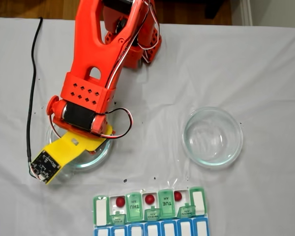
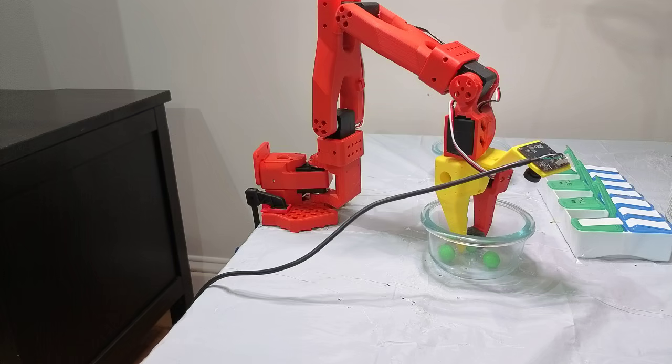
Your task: Sort medicines into box.
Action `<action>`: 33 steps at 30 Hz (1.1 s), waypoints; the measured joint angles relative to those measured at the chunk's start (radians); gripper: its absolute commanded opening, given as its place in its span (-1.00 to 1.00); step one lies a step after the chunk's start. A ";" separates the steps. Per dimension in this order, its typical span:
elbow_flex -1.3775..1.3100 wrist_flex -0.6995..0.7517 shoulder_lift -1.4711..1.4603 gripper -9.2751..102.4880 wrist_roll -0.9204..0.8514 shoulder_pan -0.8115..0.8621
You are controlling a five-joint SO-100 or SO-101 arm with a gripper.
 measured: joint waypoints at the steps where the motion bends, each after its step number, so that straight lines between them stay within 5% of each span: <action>1: 0.000 0.000 0.003 -0.84 0.000 0.000; 14: 0.011 0.091 0.325 -0.84 0.057 -0.037; 19: 0.005 0.003 0.499 -0.84 0.143 -0.040; 33: -0.038 -0.233 0.545 -0.84 0.710 -0.445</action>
